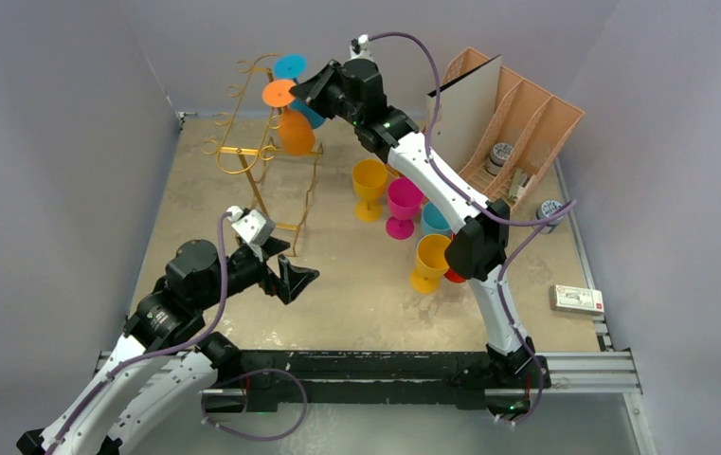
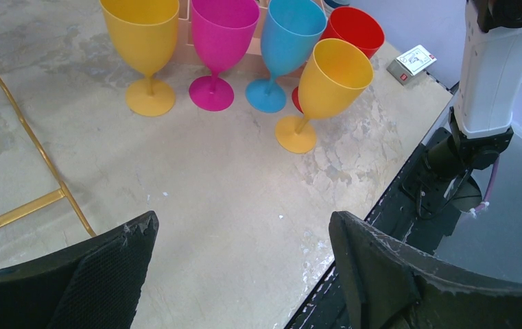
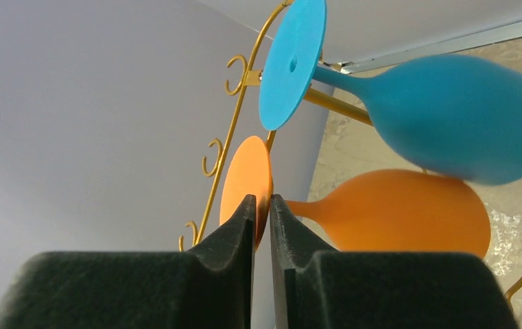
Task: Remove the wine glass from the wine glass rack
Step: Pick up the wine glass from the wine rack.
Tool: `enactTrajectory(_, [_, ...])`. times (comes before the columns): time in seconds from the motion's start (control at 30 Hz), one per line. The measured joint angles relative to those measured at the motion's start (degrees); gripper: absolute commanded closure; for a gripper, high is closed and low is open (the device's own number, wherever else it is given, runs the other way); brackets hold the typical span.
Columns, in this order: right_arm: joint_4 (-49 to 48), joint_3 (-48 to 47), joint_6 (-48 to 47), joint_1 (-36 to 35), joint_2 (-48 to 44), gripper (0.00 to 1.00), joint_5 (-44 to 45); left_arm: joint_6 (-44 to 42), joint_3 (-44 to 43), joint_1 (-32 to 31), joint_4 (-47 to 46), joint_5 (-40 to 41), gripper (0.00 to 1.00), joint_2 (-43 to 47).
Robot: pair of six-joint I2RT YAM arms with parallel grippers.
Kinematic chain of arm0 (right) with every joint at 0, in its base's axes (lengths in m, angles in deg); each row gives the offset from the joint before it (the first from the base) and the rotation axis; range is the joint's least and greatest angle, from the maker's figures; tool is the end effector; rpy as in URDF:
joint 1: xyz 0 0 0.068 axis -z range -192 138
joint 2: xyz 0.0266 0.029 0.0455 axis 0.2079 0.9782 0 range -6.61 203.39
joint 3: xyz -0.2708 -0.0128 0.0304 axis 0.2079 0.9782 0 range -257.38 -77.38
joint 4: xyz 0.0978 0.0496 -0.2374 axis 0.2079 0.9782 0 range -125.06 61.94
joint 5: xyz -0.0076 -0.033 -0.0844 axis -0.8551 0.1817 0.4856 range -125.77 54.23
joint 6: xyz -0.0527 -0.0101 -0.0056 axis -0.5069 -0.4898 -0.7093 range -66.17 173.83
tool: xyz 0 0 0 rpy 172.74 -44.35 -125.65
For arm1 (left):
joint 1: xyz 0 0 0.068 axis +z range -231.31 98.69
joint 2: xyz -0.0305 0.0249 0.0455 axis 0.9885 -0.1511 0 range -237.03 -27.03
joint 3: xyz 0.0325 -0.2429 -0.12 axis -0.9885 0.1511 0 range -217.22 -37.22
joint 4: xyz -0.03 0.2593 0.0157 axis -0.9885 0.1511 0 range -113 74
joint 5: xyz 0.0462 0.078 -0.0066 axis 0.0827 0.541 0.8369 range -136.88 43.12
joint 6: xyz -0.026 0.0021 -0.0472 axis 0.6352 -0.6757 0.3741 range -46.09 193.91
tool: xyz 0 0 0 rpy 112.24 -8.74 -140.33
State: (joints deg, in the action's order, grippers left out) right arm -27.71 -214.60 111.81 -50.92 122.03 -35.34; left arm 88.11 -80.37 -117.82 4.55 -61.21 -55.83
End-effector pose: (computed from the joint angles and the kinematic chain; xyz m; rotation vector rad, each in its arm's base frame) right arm 0.4108 0.3315 0.4179 0.2896 1.6850 1.3029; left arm 0.0887 -0.0765 0.3348 0.5440 1.7968 -0.8462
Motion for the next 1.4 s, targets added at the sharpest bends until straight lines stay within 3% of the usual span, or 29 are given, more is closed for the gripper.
enactTrajectory(0.3, [-1.18,0.68,4.15,0.00,-0.02,1.00,-1.38,0.07,0.00,0.00,0.35,0.02,0.07,-0.02])
enactTrajectory(0.77, [-2.62,4.33,13.88,0.52,-1.42,1.00,-2.97,0.31,0.00,0.00,0.44,0.09,0.07,-0.98])
enactTrajectory(1.4, [-6.38,11.17,17.11,1.11,-5.92,1.00,-2.86,1.36,0.00,0.00,0.31,0.07,0.07,-2.95])
